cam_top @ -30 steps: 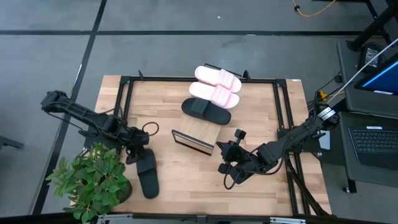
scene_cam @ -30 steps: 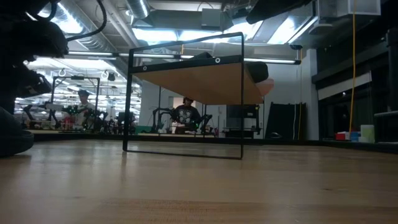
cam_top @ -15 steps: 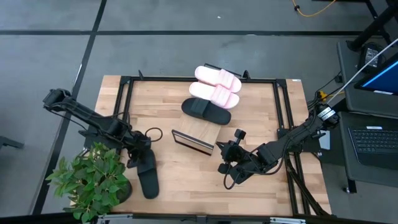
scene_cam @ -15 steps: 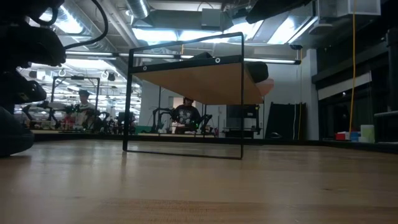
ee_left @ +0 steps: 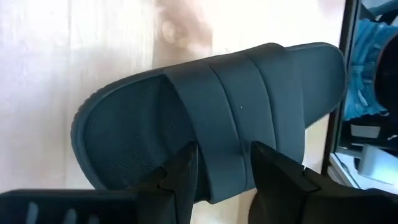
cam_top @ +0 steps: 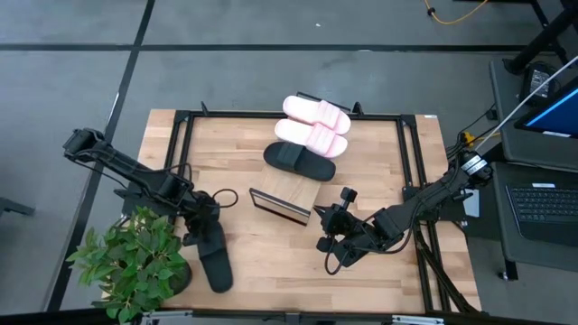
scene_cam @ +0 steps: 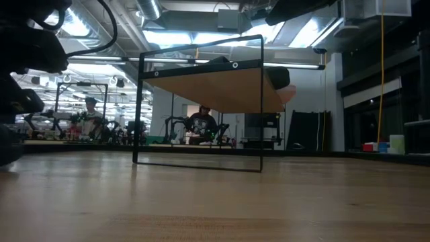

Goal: Pick and place slides into the shelf
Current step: Put the black slide on the shelf

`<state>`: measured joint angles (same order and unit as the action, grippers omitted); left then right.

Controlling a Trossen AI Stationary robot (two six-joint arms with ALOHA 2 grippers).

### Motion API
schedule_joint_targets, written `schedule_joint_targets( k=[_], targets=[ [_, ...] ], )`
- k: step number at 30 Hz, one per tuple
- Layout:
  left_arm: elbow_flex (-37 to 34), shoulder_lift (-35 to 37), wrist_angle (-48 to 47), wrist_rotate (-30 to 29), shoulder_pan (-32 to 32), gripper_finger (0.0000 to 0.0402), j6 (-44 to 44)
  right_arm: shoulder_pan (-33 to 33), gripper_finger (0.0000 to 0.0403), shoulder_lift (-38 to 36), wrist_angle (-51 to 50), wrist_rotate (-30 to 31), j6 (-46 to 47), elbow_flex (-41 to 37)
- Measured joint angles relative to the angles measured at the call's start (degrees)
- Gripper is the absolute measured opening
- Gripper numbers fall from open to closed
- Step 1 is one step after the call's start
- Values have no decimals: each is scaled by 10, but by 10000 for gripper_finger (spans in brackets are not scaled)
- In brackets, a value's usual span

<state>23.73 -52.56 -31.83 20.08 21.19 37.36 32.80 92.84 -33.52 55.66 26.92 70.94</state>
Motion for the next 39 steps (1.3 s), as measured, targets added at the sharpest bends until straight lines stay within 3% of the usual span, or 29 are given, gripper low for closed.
schedule_joint_targets(
  k=[18,24,39],
  targets=[
    [-8,-7,34,24,0,140,-20,0,25,0,0,-2,0,0],
    [-64,-29,126,93,0,140,16,0,25,0,1,-4,0,0],
    [-68,-28,184,146,0,140,26,0,25,0,1,-4,0,0]
  ],
)
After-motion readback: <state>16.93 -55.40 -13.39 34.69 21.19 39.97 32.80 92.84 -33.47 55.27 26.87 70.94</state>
